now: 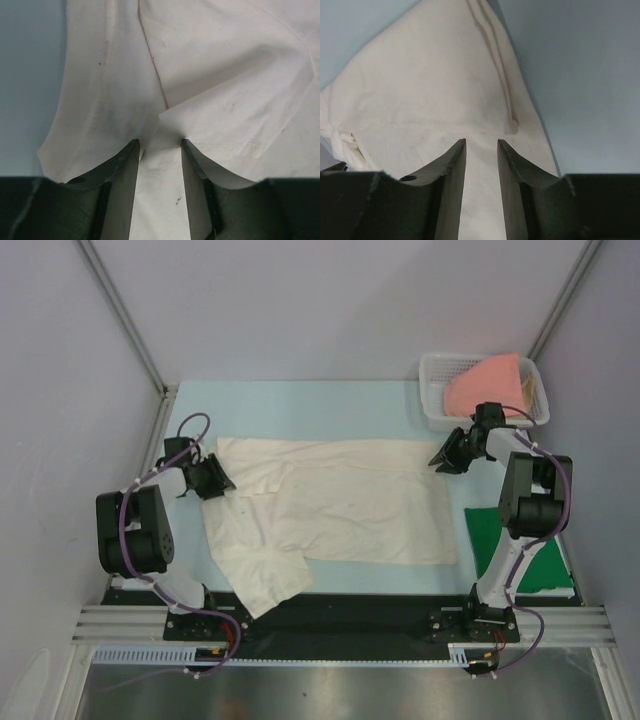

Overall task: Fold and stack the t-shirts
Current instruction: Fold the tshirt

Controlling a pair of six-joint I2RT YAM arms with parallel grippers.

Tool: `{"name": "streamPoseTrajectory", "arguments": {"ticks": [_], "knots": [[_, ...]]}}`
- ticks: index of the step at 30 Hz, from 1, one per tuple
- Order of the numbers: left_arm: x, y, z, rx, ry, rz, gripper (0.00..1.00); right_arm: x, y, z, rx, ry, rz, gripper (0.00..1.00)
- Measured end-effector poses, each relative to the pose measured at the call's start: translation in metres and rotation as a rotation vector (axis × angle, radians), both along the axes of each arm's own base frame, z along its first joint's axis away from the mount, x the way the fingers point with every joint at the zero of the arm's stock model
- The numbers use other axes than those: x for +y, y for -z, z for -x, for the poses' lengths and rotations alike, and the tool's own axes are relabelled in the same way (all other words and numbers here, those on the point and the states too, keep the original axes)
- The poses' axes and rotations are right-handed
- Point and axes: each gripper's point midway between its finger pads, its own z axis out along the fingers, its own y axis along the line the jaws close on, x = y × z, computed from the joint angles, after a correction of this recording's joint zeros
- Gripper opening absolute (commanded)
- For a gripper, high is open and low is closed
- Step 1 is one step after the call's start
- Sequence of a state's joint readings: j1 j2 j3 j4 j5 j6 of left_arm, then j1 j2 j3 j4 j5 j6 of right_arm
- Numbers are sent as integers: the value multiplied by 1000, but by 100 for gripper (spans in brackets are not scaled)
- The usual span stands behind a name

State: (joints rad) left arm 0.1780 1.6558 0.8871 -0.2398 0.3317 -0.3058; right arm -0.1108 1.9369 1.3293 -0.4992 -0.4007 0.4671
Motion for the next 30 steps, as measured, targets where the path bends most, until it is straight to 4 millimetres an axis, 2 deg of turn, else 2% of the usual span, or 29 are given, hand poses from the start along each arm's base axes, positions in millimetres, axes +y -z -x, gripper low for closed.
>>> {"name": "streamPoseTrajectory", "arguments": {"ticks": [2,4,6,8,13,21,30], "knots": [[-1,-1,0,-3,4,7,33,0,2,0,6,2,-2,38],[-2,-2,-1,-3,3,14,30,0,3,0,9,2,-3,38],[-3,-2,-1,-5,3,18,18,0,5,1,15,3,-4,38],[-4,-4,-1,-5,1,26,0,0,7,1,21,7,-6,38],[-7,-11,-2,-17,-2,44,0,-3,8,0,29,33,-2,37],[-6,-40,-12,-82,-9,41,0,-9,11,-2,47,98,7,36],[-9,-43,-9,-64,-26,68,0,-9,23,8,84,122,0,36]]}}
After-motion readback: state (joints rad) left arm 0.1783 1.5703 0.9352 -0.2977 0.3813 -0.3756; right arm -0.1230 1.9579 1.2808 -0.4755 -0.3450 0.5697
